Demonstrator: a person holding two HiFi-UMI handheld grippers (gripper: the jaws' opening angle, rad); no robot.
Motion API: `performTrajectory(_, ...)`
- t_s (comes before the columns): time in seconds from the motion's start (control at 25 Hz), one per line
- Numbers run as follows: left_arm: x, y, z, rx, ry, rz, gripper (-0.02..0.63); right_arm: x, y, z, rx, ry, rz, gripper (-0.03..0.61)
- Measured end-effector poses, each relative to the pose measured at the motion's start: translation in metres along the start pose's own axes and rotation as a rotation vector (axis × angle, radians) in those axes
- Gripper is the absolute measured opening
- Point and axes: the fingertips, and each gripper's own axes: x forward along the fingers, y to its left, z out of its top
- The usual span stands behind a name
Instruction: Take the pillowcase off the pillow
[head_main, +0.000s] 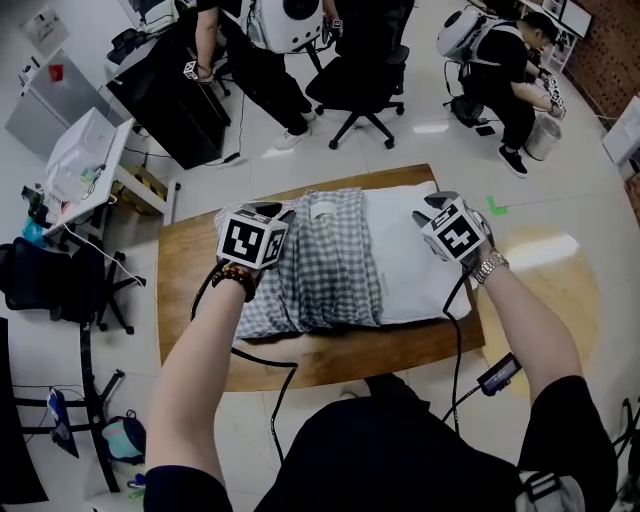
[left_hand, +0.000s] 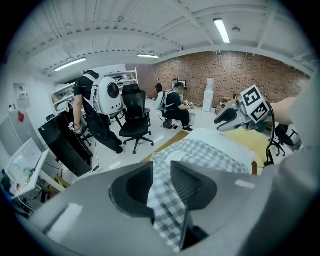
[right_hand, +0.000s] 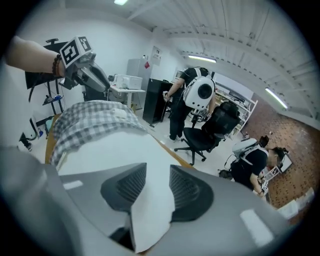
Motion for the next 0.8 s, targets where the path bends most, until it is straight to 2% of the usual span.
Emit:
performTrajectory(0.4, -0.067, -0.057, -0.044, -0.089, -0.125, -0.023, 0.135, -0.04, 0.082, -0.001, -0.073, -0.037, 0.044, 0.166)
performTrajectory(0.6, -0.076, -0.085, -0.078, -0.14, -0.148, -0.034, 0.163, -0.046, 0.119, -0.013, -0.104, -0.046, 0.081, 0.189)
performTrajectory(0.8, -0.073, -0.105, -0.116, -0.185, -0.141, -0.007, 0.199, -0.048, 0.149, -0.028, -0.145, -0.047, 0.103, 0.209)
